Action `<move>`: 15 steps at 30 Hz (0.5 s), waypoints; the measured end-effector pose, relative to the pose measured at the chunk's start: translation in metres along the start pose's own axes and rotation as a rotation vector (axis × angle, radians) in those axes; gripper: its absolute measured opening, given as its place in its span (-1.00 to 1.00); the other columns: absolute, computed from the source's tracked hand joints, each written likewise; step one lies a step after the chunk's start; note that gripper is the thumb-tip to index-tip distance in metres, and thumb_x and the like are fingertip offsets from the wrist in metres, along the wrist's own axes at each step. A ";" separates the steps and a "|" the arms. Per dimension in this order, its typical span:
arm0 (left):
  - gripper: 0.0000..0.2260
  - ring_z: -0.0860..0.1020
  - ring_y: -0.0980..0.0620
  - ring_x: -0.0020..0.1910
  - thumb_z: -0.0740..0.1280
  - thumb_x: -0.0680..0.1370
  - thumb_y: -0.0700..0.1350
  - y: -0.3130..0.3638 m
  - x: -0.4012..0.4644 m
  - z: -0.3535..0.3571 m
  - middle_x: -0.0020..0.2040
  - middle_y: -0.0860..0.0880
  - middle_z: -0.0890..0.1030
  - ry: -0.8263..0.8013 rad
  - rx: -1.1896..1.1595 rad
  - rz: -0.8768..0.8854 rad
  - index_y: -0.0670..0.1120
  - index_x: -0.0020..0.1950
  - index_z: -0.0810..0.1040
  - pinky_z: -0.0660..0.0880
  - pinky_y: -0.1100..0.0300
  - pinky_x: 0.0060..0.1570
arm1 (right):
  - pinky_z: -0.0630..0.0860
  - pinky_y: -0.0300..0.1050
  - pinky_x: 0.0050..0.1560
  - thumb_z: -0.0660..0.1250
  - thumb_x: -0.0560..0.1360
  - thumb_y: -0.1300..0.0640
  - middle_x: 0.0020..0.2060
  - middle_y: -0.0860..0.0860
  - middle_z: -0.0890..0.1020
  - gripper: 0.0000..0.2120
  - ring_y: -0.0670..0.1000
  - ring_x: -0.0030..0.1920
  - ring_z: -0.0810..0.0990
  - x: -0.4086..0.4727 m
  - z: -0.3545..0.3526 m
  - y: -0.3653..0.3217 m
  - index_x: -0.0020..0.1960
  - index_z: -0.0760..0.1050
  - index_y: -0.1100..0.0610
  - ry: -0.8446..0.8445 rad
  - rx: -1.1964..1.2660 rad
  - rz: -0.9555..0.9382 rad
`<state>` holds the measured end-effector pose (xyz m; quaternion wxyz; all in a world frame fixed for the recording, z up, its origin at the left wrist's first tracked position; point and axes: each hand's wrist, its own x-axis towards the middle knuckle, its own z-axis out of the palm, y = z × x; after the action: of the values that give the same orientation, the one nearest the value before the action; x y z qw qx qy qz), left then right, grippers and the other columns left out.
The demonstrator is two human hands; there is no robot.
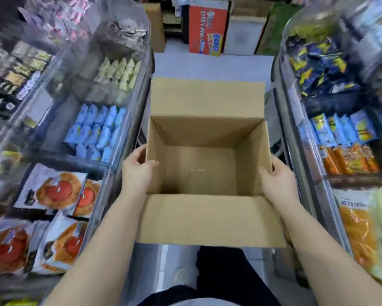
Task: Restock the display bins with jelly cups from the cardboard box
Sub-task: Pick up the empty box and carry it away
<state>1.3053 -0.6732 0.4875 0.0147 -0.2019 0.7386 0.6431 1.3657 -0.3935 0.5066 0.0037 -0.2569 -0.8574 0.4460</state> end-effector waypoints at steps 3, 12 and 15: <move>-0.57 0.60 -0.01 0.02 0.33 0.38 -0.38 0.019 0.083 0.048 0.06 -0.06 0.64 -0.029 0.022 0.008 -0.03 0.19 0.55 0.52 0.10 0.06 | 0.51 -0.04 -0.18 0.16 0.48 0.20 -0.23 0.00 0.63 -0.78 0.08 -0.18 0.58 0.085 0.012 -0.015 -0.01 0.51 -0.02 0.028 0.039 0.035; -0.57 0.62 0.02 -0.07 0.34 0.37 -0.37 0.119 0.289 0.168 -0.06 0.03 0.67 0.020 -0.012 -0.036 0.09 0.08 0.57 0.53 0.03 0.09 | 0.54 0.05 0.01 0.13 0.51 0.20 -0.02 0.07 0.65 -0.59 0.13 -0.03 0.59 0.344 0.013 -0.109 0.35 0.38 0.00 -0.037 -0.031 -0.003; -0.57 0.62 0.02 -0.07 0.33 0.38 -0.37 0.147 0.349 0.201 -0.06 0.03 0.66 0.042 -0.030 -0.051 0.05 0.14 0.57 0.54 0.06 0.04 | 0.55 -0.03 -0.15 0.14 0.52 0.19 -0.13 0.05 0.65 -0.60 0.10 -0.15 0.59 0.423 0.016 -0.139 0.33 0.40 -0.01 -0.064 -0.034 -0.010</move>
<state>0.8903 -0.5649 0.4933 0.0124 -0.2344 0.7235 0.6492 0.9345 -0.2834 0.5093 -0.0261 -0.2382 -0.8657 0.4394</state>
